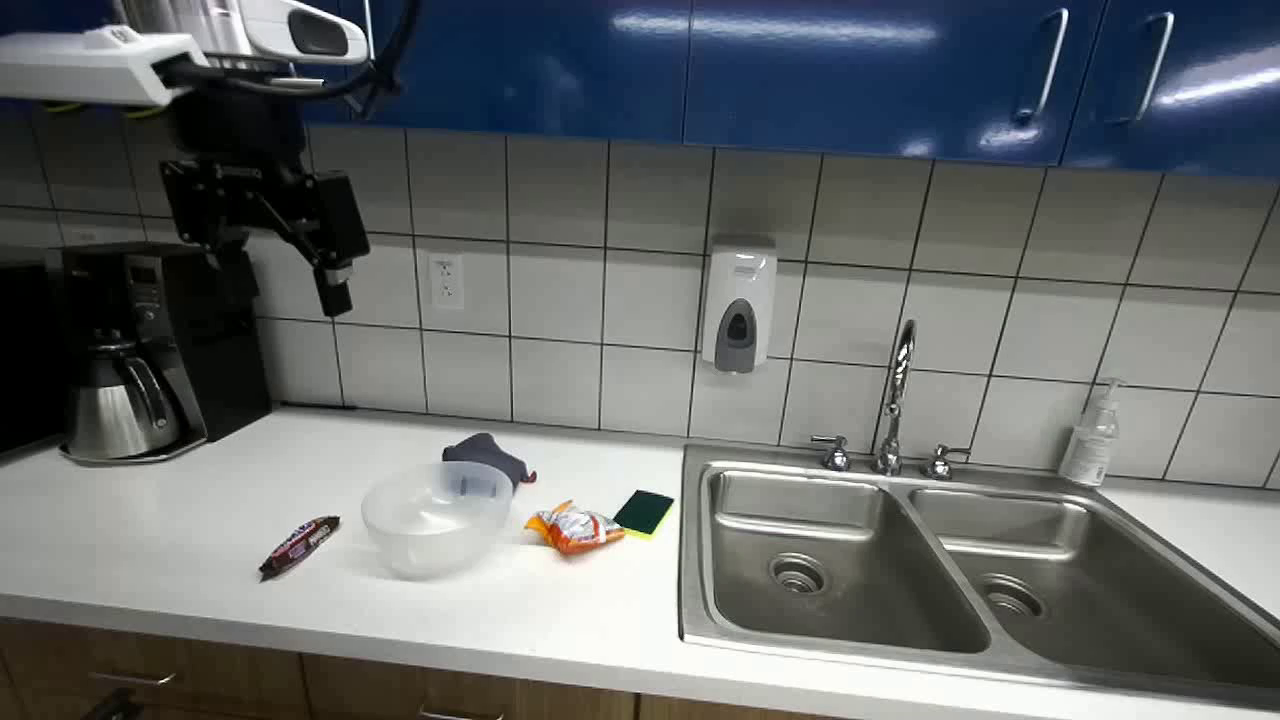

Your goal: Put the candy bar into the bowl

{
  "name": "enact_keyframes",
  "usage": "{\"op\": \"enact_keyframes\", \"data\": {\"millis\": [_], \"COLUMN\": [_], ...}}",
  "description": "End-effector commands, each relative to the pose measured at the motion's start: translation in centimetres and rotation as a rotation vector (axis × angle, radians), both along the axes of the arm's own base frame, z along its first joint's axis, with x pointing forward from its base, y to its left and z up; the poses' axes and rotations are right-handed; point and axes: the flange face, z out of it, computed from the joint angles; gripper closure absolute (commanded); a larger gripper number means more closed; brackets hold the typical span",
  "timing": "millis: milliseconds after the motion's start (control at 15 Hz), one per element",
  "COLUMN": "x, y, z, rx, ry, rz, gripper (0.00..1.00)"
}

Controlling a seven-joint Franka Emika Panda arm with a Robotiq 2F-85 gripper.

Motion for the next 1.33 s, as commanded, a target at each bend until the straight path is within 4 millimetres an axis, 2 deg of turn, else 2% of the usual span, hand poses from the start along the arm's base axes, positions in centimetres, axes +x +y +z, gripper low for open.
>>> {"op": "enact_keyframes", "data": {"millis": [0, 733, 1267], "x": [0.0, 0.0, 2.9], "y": [0.0, 0.0, 5.3], "z": [0.0, 0.1, -2.0], "rx": [0.000, 0.000, -0.117], "ry": [0.003, 0.002, 0.029], "rz": [0.000, 0.000, 0.004], "gripper": [0.00, 0.00, 0.00]}}
